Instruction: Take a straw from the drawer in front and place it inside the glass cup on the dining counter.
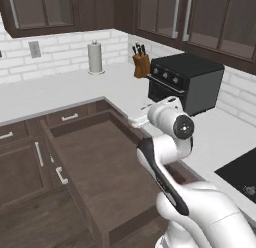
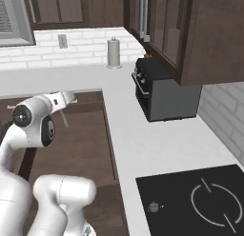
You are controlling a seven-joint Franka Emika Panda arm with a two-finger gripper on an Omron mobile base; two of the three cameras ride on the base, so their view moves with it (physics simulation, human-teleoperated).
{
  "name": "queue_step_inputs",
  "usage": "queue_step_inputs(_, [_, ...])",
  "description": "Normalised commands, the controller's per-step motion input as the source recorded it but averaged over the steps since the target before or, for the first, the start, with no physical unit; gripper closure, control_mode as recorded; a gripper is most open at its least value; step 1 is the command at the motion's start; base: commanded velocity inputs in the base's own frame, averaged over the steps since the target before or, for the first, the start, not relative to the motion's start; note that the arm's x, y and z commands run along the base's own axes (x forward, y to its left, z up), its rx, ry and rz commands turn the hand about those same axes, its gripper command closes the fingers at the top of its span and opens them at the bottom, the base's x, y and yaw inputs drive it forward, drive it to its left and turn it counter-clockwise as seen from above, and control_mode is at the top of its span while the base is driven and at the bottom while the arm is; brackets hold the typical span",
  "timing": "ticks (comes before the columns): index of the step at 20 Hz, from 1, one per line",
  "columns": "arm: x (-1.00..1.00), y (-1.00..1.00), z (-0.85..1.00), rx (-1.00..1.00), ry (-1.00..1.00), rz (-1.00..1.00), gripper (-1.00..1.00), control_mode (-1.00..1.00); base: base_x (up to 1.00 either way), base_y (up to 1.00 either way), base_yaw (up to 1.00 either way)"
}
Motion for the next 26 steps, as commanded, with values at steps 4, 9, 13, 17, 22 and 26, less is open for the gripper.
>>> queue_step_inputs(4, [-0.80, -0.62, 1.00, 0.30, 0.34, -0.17, 1.00, -1.00, 0.00, 0.00, 0.00])
queue_step_inputs(9, [-0.99, -0.39, 0.54, 0.29, 0.30, -0.13, 1.00, -1.00, 0.00, 0.00, 0.00])
queue_step_inputs(13, [-0.61, -0.03, 0.13, 0.12, 0.20, -0.07, 1.00, 1.00, -0.18, 0.00, -0.01])
queue_step_inputs(17, [0.00, 0.00, 0.00, 0.00, 0.00, 0.00, 1.00, 1.00, -0.83, 0.09, 0.00])
queue_step_inputs(22, [0.00, 0.00, 0.00, 0.00, 0.00, 0.00, 1.00, 1.00, -1.00, 0.19, 0.02])
queue_step_inputs(26, [0.00, 0.00, 0.00, 0.00, 0.00, 0.00, 1.00, 1.00, -0.99, 0.73, 0.44])
